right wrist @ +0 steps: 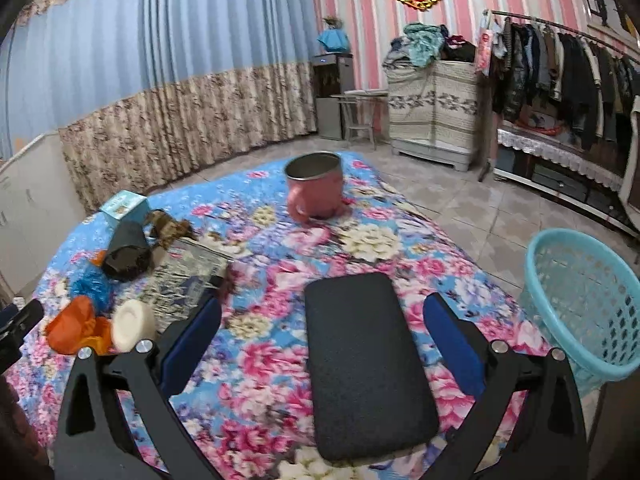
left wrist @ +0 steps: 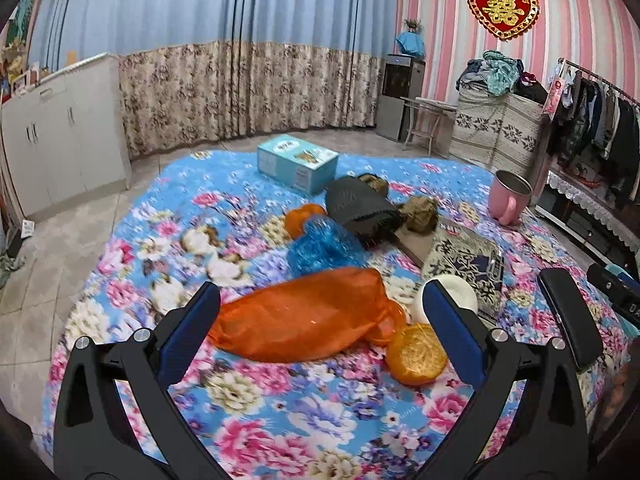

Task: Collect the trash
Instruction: 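Grasp the orange peel with the left tool while the right tool grasps the white round lid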

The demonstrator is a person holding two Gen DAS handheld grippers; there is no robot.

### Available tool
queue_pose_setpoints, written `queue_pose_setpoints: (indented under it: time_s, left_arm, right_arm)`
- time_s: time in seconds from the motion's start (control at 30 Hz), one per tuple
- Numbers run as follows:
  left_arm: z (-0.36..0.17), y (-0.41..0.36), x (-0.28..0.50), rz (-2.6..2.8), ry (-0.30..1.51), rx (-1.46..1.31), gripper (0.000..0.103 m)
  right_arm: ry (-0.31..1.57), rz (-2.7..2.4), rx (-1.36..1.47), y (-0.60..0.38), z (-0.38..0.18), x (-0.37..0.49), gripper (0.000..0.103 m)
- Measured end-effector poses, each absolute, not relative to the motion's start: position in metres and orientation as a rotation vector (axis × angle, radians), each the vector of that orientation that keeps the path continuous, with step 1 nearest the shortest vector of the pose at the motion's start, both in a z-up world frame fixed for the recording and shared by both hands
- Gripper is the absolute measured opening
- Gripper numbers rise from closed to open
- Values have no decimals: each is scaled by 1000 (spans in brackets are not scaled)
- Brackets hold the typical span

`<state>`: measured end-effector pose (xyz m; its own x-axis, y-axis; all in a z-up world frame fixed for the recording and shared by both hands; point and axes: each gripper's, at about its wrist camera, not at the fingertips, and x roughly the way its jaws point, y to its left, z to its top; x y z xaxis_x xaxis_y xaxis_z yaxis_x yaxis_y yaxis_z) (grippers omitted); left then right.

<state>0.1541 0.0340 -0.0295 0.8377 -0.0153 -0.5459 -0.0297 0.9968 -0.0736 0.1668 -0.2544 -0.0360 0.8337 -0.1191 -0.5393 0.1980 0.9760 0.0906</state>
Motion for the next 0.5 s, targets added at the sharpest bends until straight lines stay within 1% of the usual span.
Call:
queue_pose_setpoints:
  time_s: [0.2,0.5]
  left_arm:
    - [-45,13,159,-9,637,-36,98]
    - [-60,-8,165,-109,699,-43,98]
  right_arm:
    - [590,-217,150,-262,-44,172,99]
    - [595,-237,138,-262,-45,171,99]
